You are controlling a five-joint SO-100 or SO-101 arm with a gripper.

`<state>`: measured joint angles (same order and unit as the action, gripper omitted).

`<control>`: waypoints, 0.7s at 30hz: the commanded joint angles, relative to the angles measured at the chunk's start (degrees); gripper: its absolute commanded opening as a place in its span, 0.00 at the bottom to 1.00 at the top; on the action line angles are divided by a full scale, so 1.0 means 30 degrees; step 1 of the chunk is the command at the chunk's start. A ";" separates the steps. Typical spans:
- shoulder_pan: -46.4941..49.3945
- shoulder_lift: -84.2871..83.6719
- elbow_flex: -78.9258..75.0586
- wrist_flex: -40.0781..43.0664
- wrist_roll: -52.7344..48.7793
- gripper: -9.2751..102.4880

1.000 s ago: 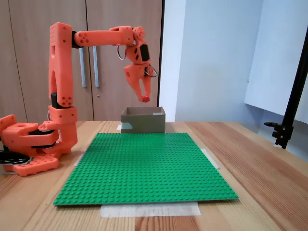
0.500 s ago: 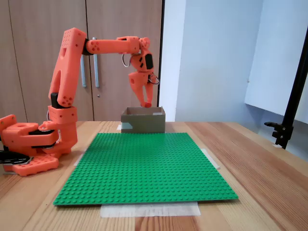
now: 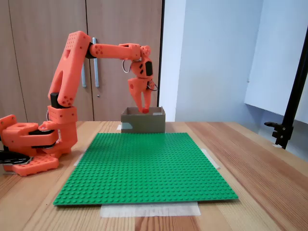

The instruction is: Pick the red lego block and put it in the box.

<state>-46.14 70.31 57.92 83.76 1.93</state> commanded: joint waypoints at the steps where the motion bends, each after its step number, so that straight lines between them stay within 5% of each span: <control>1: -0.0234 -0.0029 -0.1611 0.0088 -0.0059 0.16; 21: -0.0352 -0.0586 -0.2432 0.0117 -0.0088 0.18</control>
<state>-46.85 68.03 53.17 83.76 1.93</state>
